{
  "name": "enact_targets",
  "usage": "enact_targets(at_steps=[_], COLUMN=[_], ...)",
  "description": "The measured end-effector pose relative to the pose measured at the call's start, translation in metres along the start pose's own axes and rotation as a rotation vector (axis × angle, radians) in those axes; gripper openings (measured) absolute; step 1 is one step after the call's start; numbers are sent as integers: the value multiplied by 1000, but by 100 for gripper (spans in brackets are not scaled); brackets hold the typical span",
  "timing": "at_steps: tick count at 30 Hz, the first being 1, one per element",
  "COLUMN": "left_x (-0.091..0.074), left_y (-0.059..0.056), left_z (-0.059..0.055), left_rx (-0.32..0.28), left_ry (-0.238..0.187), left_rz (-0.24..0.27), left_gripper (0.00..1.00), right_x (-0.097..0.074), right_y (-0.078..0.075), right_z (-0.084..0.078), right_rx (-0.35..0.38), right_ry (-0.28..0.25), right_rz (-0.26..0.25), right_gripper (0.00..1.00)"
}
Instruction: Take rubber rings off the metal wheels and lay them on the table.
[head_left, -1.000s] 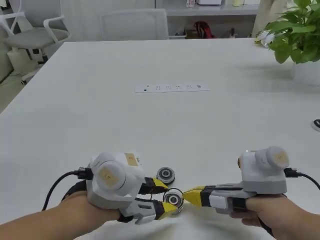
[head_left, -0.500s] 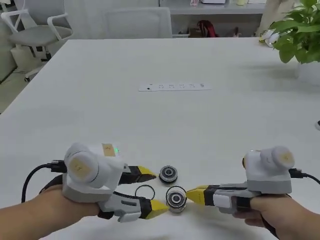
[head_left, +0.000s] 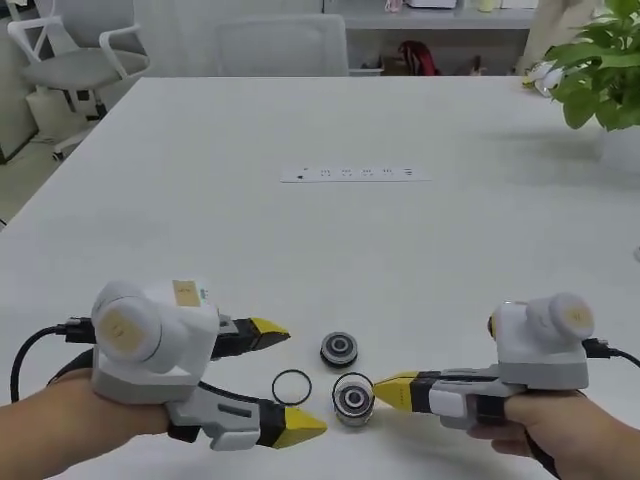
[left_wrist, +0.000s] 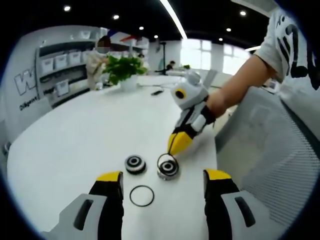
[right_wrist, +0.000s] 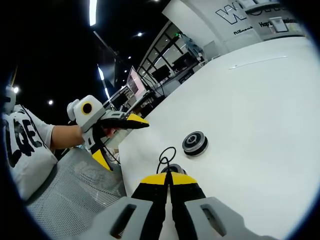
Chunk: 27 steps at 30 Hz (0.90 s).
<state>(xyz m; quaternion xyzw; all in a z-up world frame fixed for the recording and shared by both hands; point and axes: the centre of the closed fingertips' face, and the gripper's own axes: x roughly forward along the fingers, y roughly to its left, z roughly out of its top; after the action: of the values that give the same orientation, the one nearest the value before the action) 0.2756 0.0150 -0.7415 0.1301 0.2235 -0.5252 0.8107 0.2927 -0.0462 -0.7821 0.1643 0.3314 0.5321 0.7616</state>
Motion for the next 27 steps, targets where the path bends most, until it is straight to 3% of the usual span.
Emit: enact_targets(at_steps=[14, 20, 27], left_x=[-15, -18, -21], left_y=[8, 12, 14], left_z=[-8, -6, -12], left_rx=[-10, -20, -25], left_ry=[-13, -25, -17], left_rz=[49, 56, 65], left_gripper=[84, 84, 86], right_x=[4, 8, 15], right_y=[10, 12, 15], right_z=[6, 13, 22], right_rx=[-8, -10, -16], right_ry=[3, -3, -6], right_rz=[33, 43, 54], right_gripper=[0, 0, 0])
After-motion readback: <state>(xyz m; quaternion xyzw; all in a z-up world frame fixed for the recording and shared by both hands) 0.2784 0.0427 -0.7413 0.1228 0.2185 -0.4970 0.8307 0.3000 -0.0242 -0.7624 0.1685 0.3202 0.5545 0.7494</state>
